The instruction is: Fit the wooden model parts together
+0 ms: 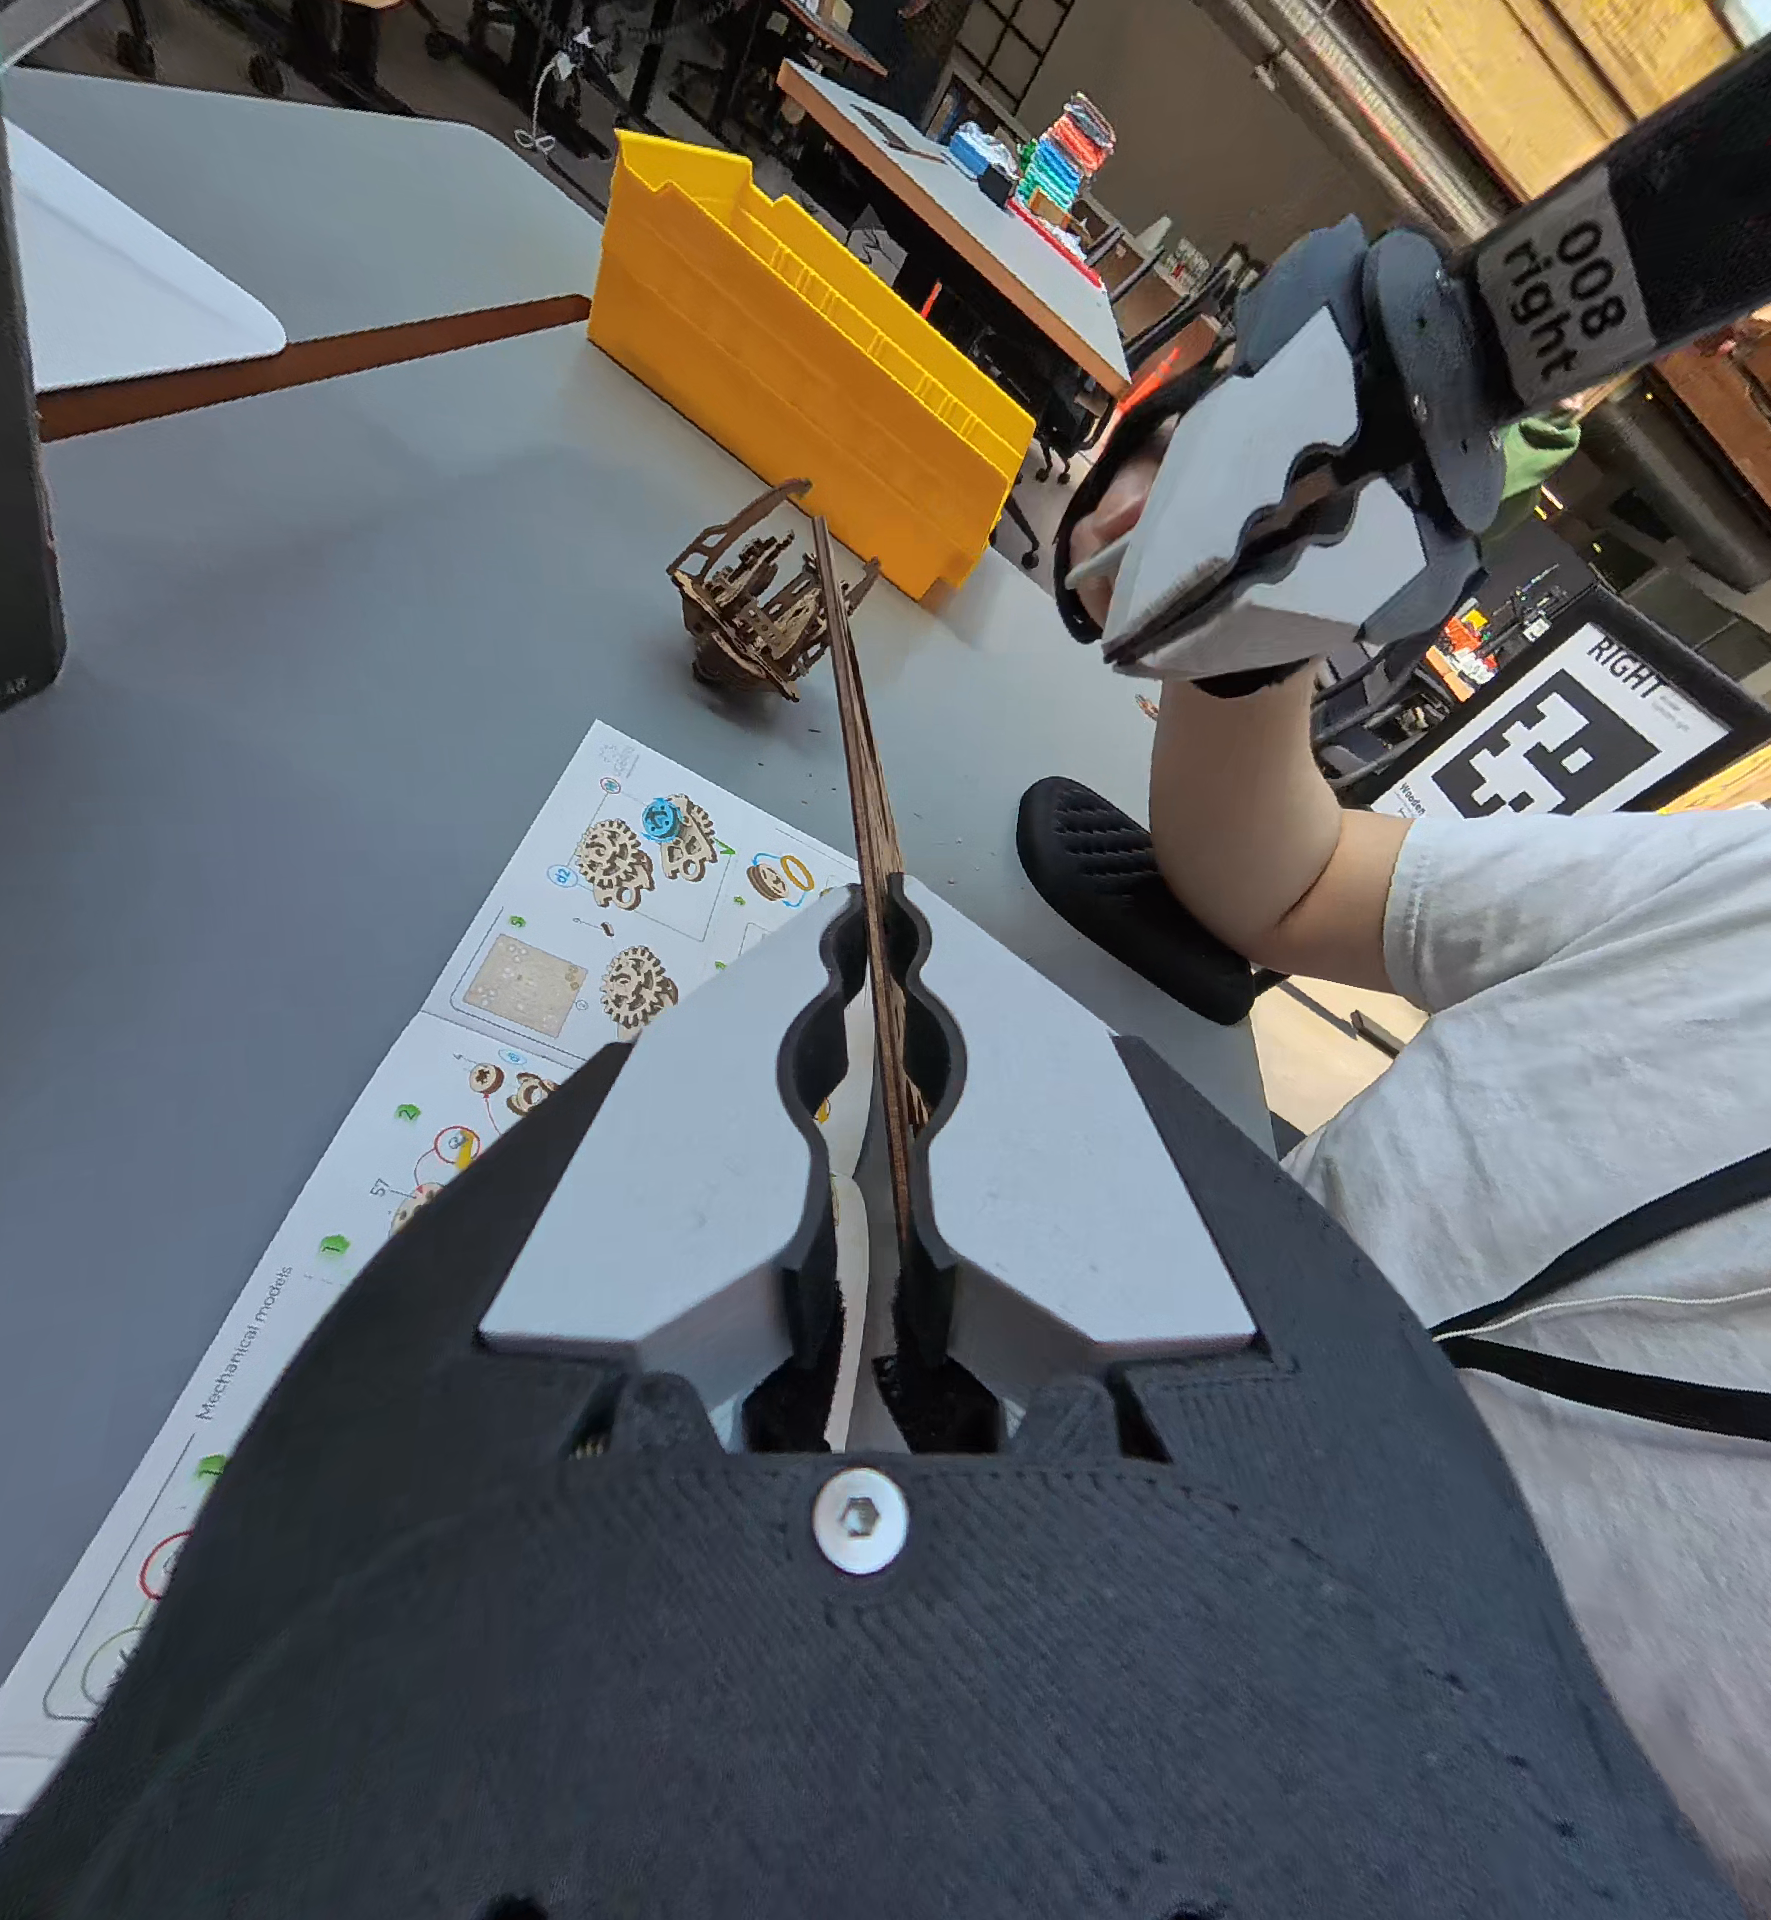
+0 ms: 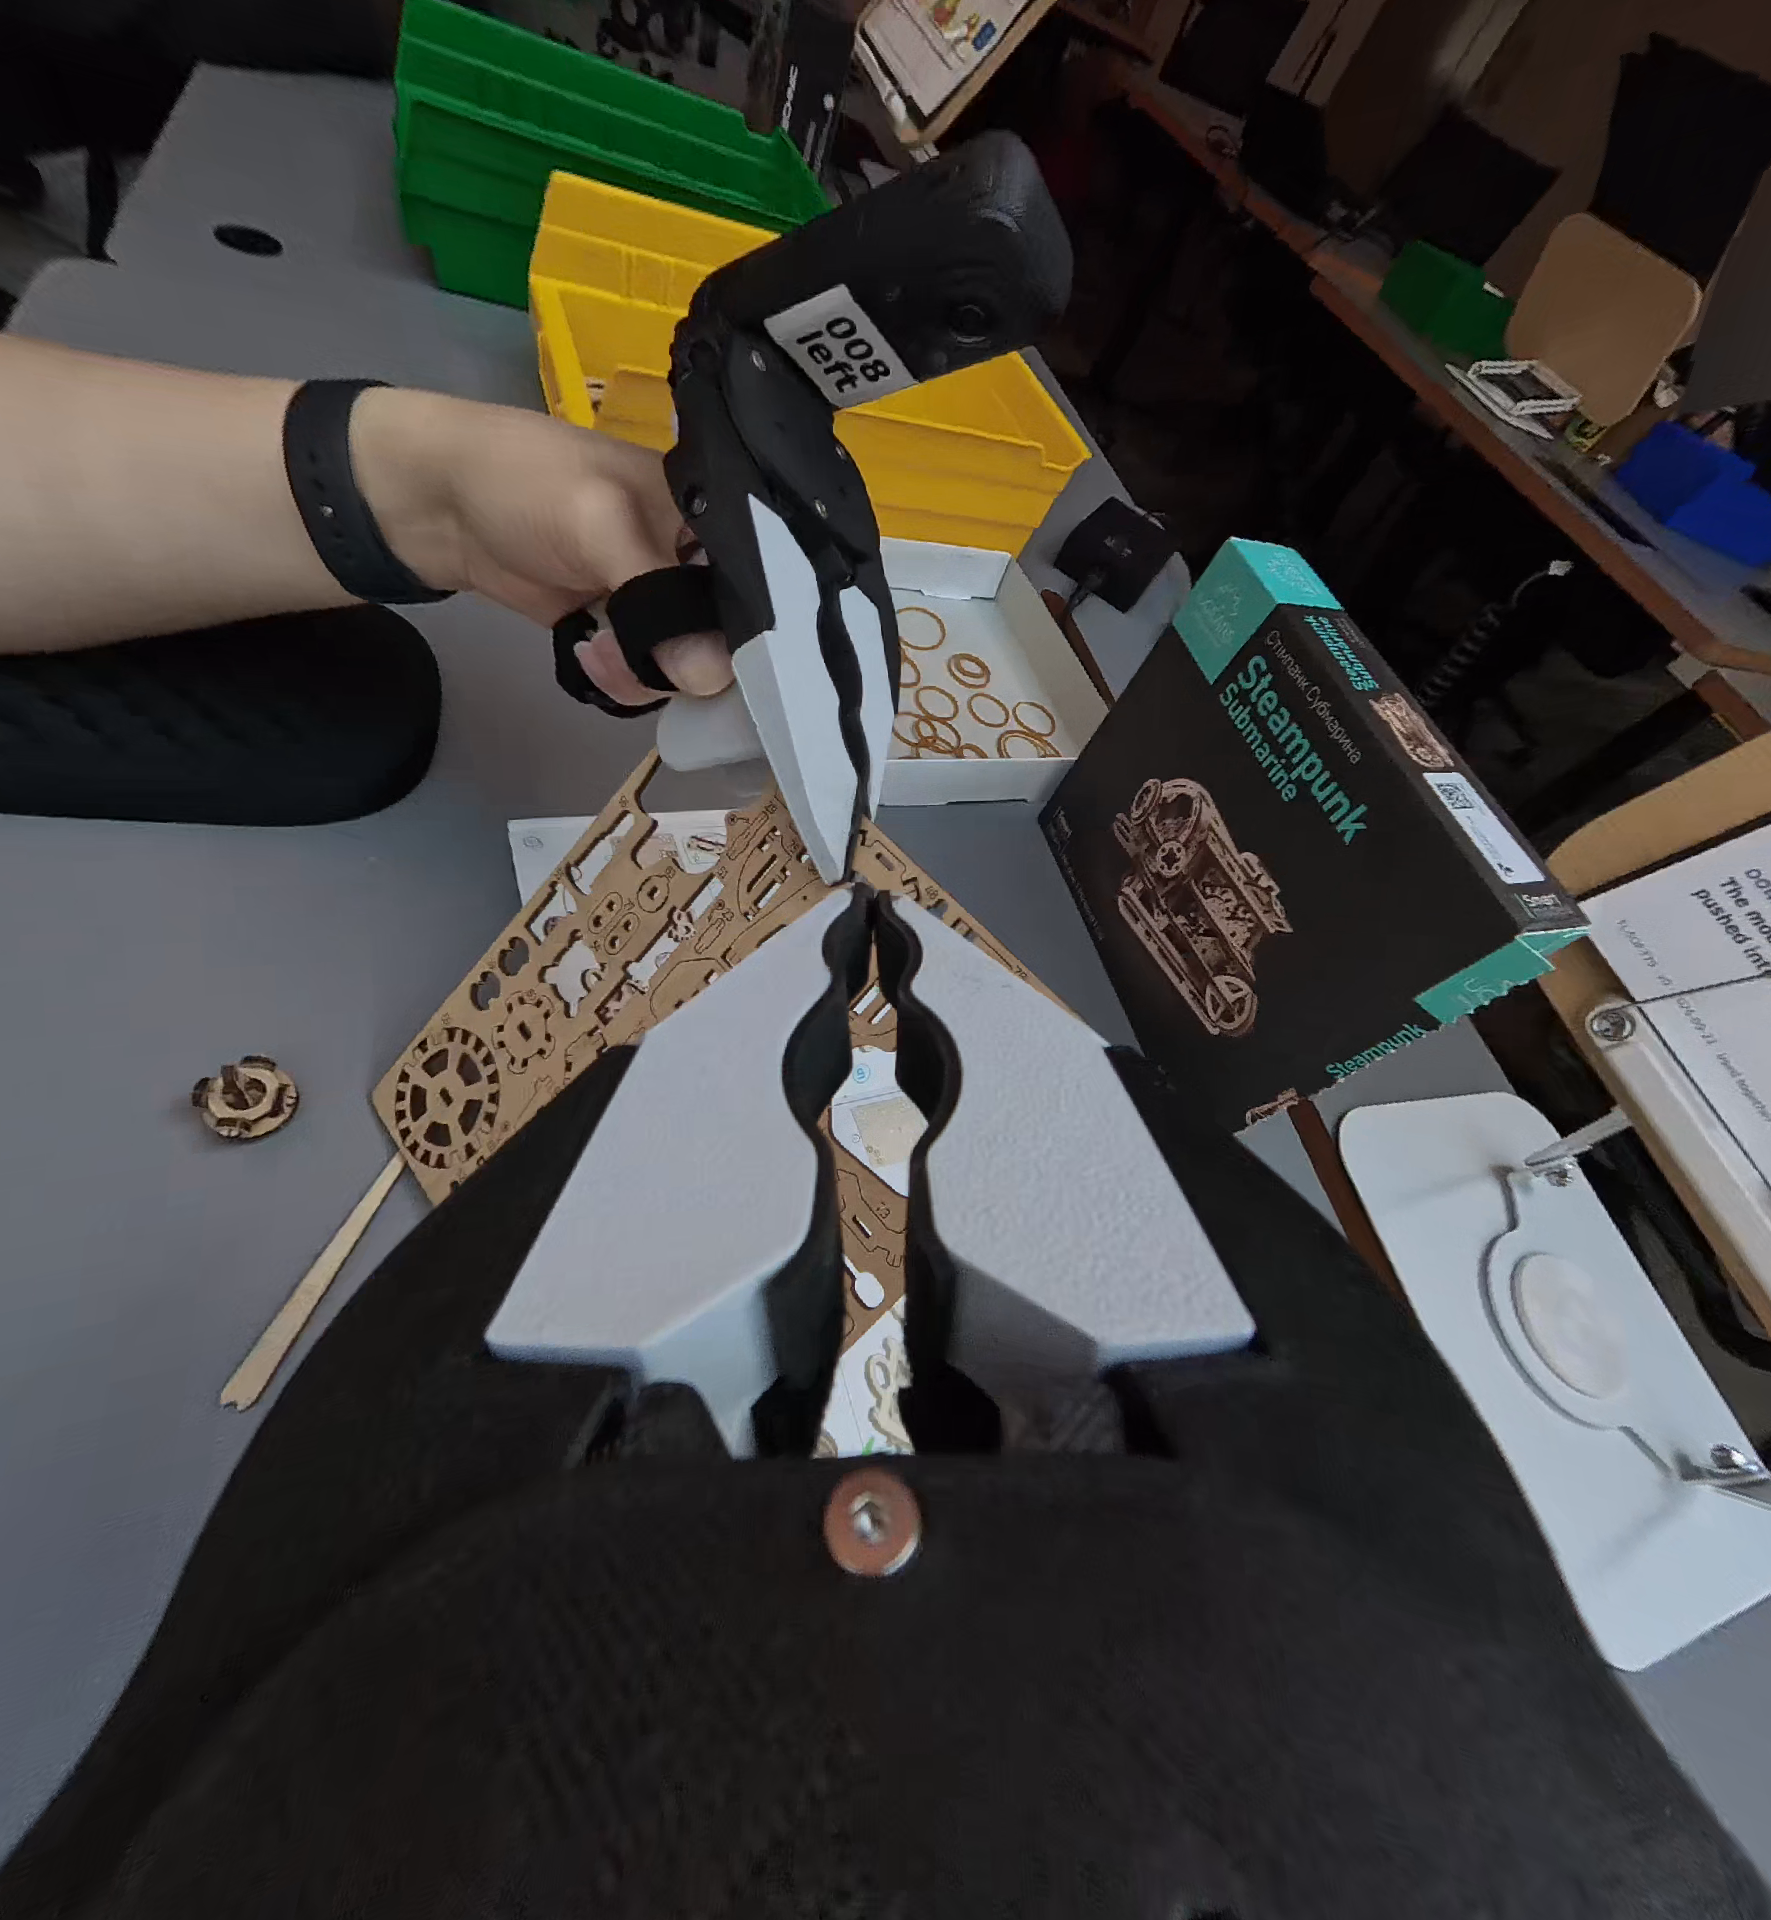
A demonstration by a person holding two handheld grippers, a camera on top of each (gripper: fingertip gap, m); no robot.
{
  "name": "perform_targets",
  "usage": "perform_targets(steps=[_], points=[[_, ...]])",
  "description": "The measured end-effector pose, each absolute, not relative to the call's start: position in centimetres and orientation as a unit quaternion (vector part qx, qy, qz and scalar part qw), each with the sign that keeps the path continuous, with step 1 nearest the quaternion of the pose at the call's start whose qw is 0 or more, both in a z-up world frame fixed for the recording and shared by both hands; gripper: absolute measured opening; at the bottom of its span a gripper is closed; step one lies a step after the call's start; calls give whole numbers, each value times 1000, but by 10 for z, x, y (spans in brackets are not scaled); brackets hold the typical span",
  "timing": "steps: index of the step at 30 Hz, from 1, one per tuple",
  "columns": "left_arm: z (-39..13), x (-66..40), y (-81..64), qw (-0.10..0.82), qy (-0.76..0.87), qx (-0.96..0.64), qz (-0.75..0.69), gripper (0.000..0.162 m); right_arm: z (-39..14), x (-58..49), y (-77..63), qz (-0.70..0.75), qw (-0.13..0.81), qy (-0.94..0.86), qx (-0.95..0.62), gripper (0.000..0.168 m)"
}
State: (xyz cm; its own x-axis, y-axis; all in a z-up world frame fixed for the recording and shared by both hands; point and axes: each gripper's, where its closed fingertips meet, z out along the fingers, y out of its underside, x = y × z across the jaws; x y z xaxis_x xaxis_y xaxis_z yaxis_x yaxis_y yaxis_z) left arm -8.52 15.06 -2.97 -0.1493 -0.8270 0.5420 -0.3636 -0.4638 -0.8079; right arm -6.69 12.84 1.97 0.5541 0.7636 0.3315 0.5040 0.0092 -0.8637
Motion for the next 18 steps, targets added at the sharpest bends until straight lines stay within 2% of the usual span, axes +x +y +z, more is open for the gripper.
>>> perform_targets(steps=[3, 7, 18], points=[[-32, -85, 152, 195, 474, -627, -587, 1, -13, -81, 135, 80, 505, -474, -717, 0], [-30, -84, 149, 198, 481, -621, -586, 1, -34, -88, 147, 71, 500, -453, -735, 0], [-34, -84, 148, 185, 474, -629, -588, 1, -40, -90, 148, 4, 497, -471, -729, 0]])
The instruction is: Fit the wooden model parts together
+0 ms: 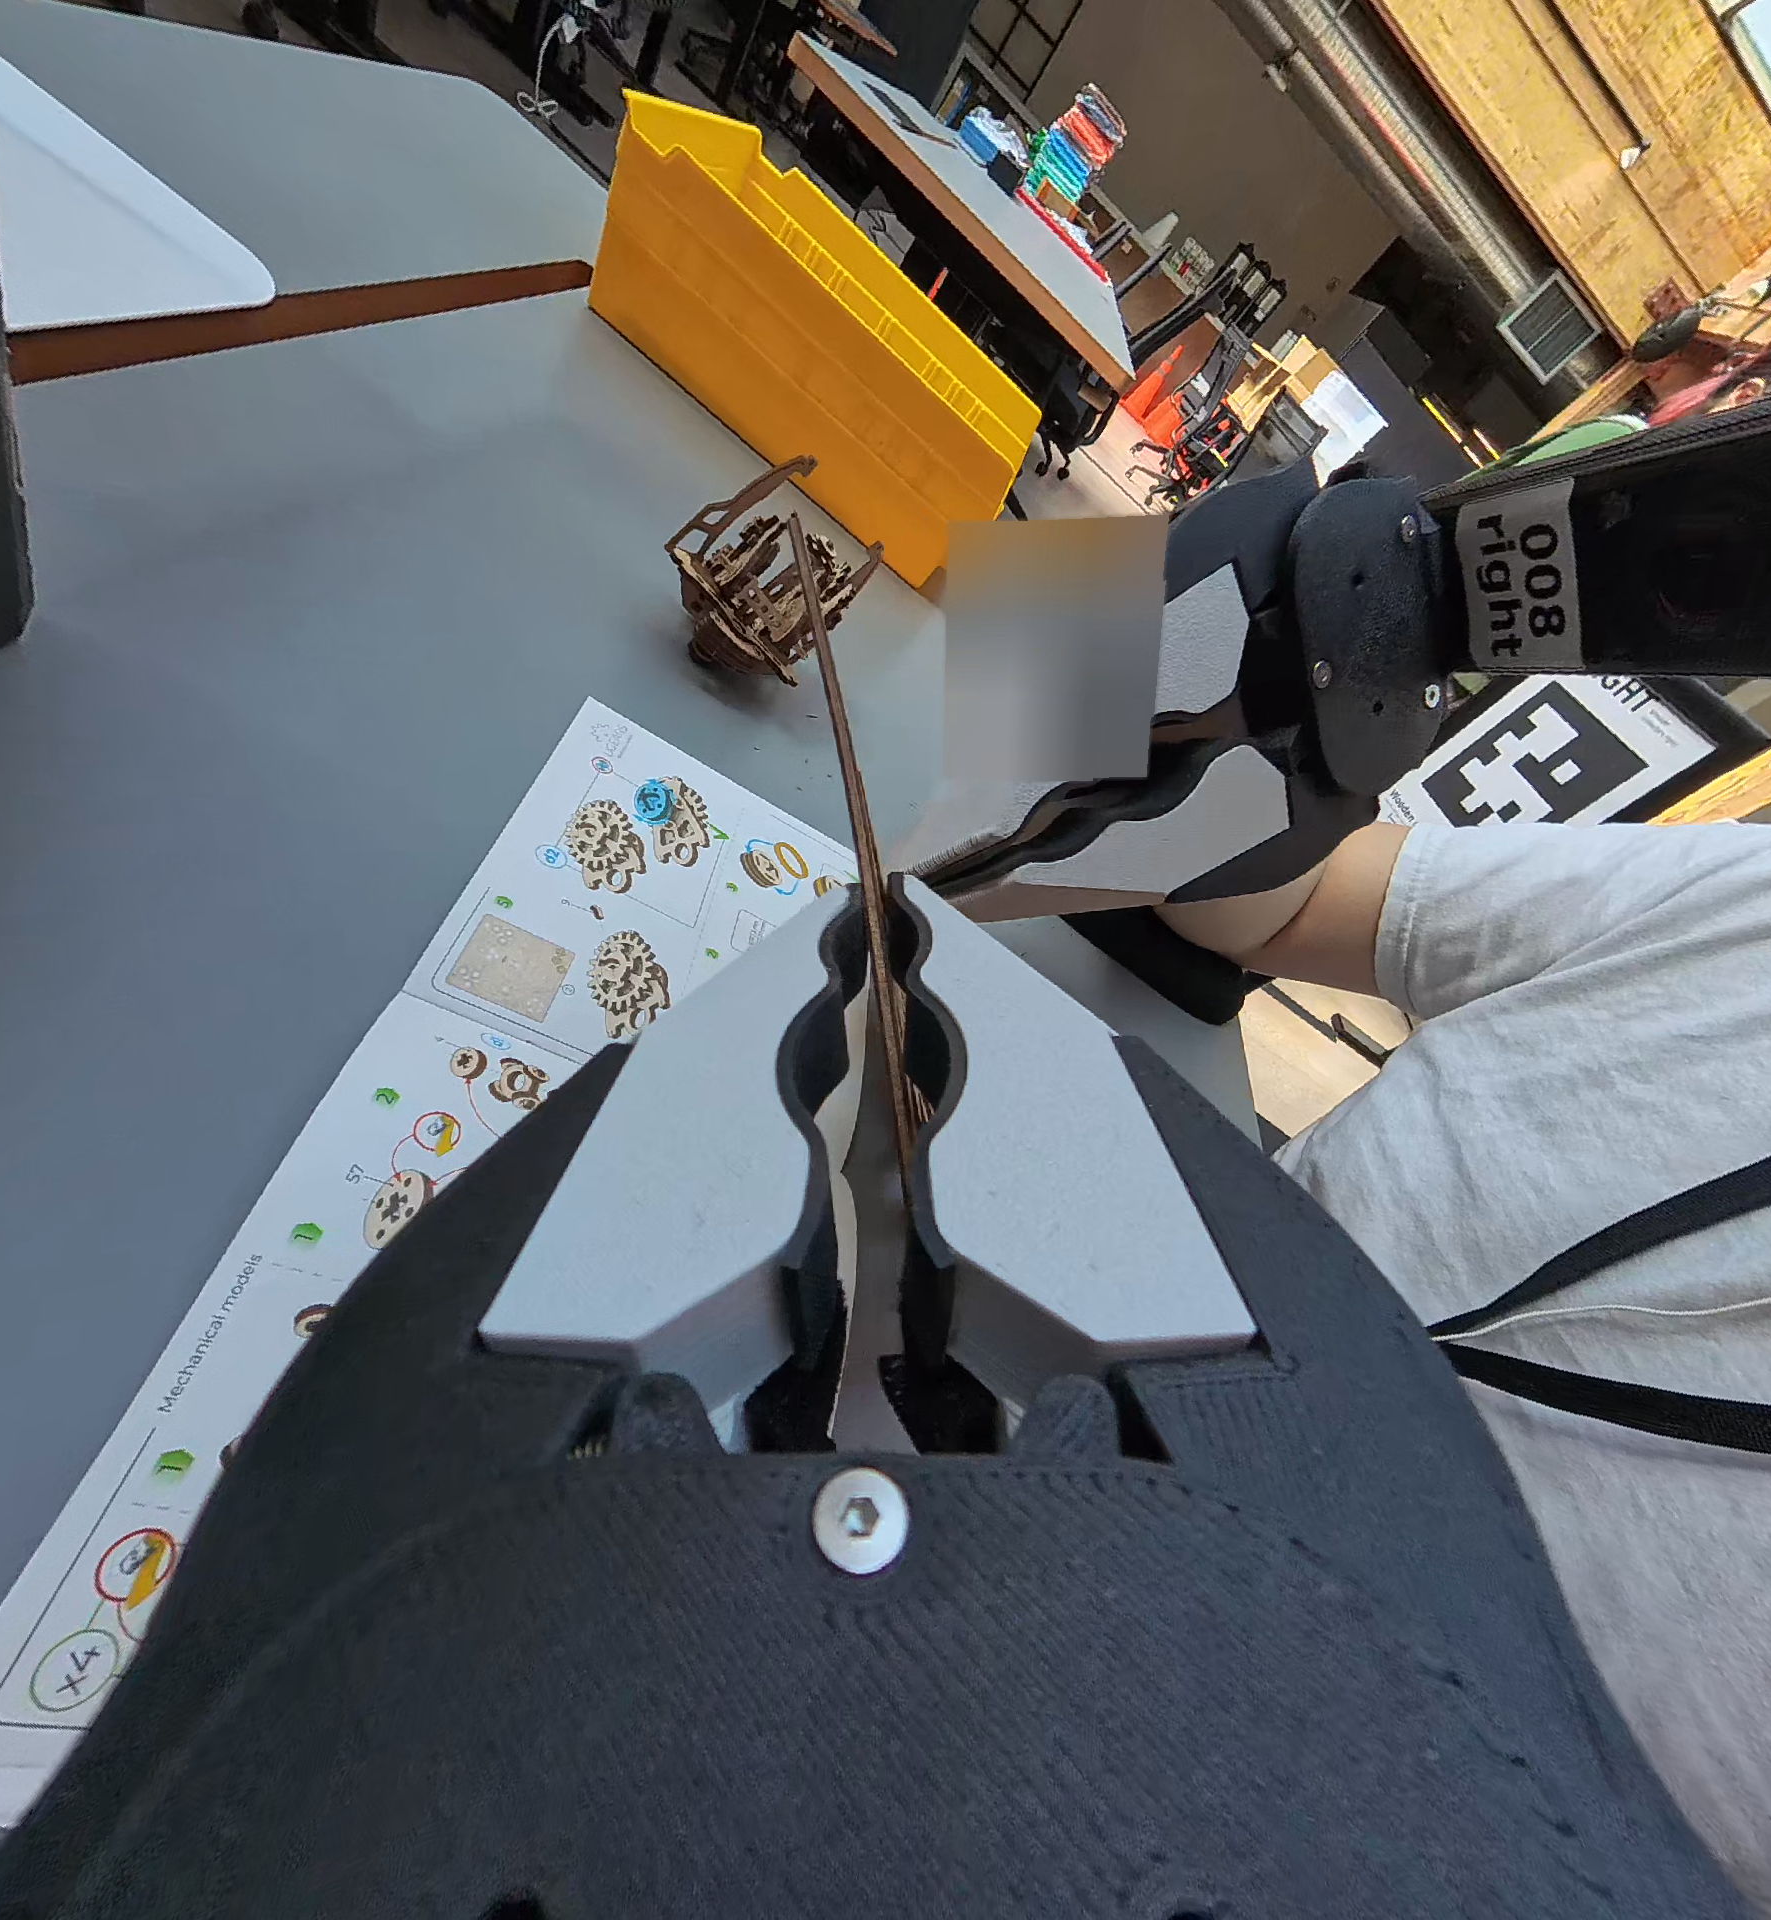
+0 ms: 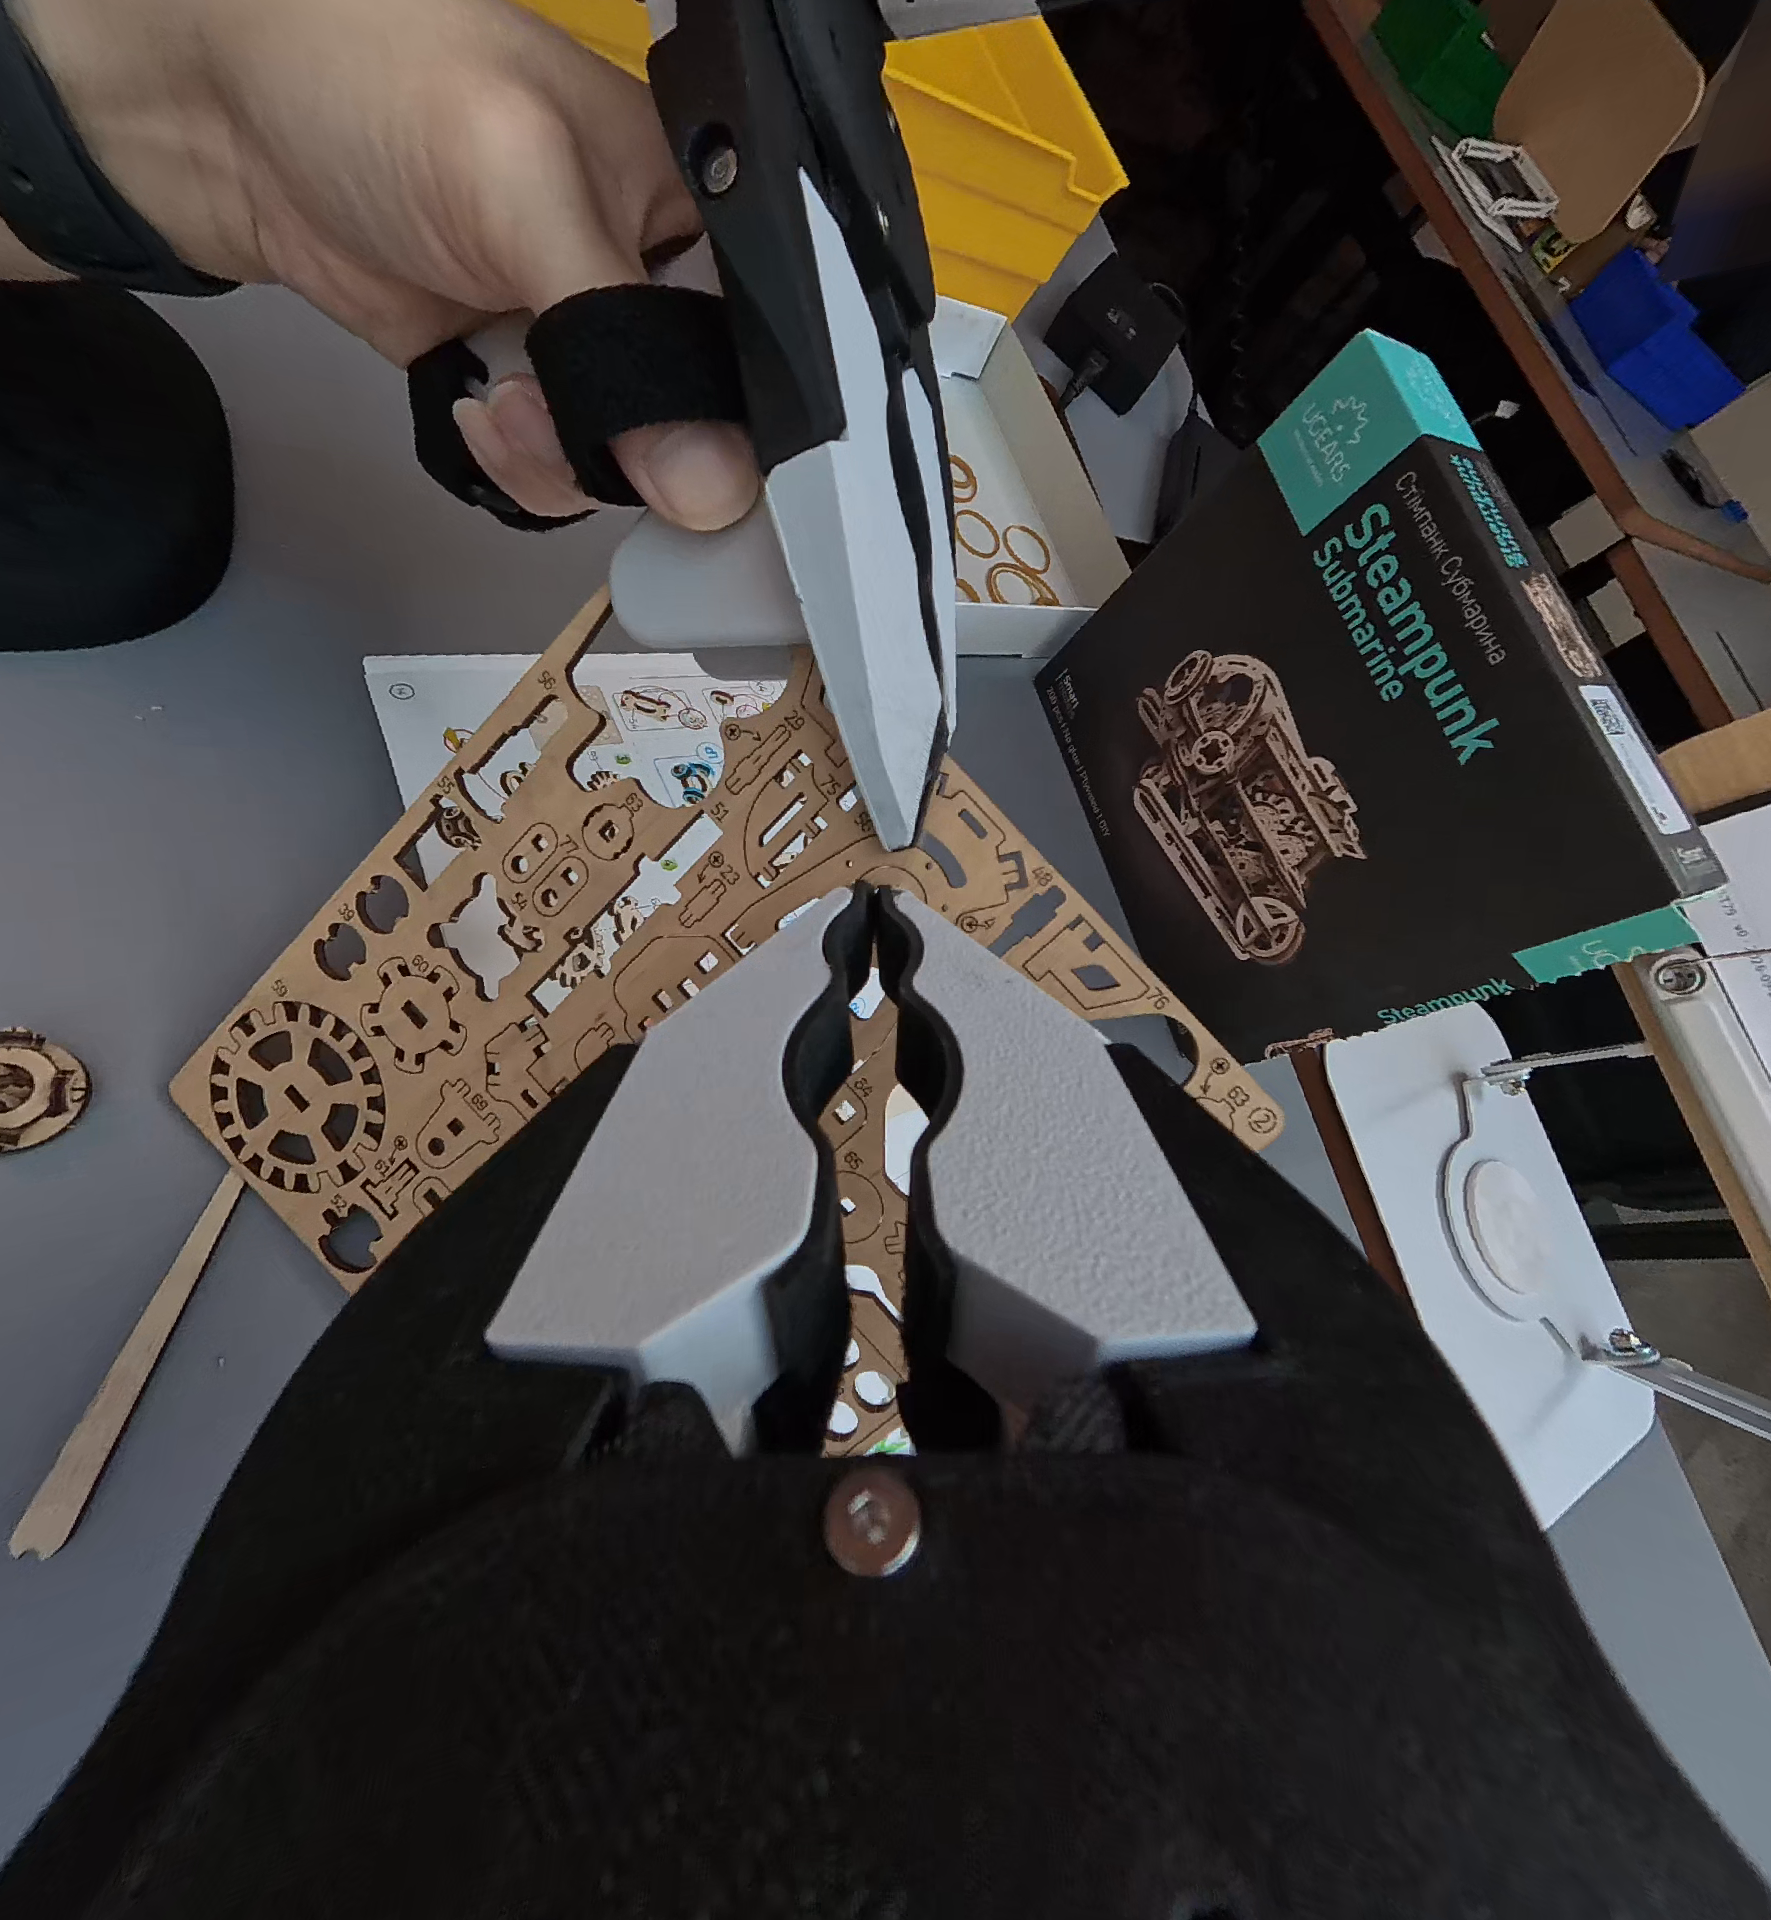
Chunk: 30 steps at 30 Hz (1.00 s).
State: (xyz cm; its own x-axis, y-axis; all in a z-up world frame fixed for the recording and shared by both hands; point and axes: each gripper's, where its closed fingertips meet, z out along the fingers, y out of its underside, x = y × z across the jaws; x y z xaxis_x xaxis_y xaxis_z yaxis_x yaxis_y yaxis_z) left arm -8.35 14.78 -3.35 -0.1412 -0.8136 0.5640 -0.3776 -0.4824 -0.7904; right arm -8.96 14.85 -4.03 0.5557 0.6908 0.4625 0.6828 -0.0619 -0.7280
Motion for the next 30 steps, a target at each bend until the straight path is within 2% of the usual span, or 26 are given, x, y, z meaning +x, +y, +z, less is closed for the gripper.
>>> perform_targets(steps=[9, 10, 11, 13, 17, 20, 23, 24, 25, 27, 30], points=[[-30, -83, 144, 198, 495, -613, -583, 1, -36, -88, 144, 36, 487, -485, -726, 0], [-26, -82, 140, 198, 500, -604, -588, 0, -27, -86, 140, 46, 488, -493, -719, 3], [-24, -82, 137, 199, 508, -598, -587, 1, -14, -84, 137, 55, 502, -491, -710, 18], [-23, -82, 134, 217, 530, -592, -568, 1, 15, -73, 135, 71, 522, -479, -702, 23], [-13, -83, 117, 214, 559, -565, -568, 1, 27, -71, 134, 101, 431, -542, -714, 34], [-9, -84, 112, 239, 583, -556, -542, 1, 13, -85, 116, 171, 284, -586, -739, 31], [-3, -87, 104, 260, 604, -537, -528, 1, 1, -87, 114, 152, 186, -590, -771, 29], [0, -87, 103, 270, 608, -531, -525, 1, -4, -85, 114, 136, 166, -600, -770, 22], [2, -88, 103, 282, 612, -525, -520, 1, -8, -86, 109, 135, 142, -616, -763, 9], [4, -90, 104, 308, 622, -509, -508, 3, -7, -89, 107, 145, 136, -613, -765, 7], [8, -97, 114, 329, 604, -502, -525, 20, 0, -93, 108, 189, 171, -582, -772, 2]])
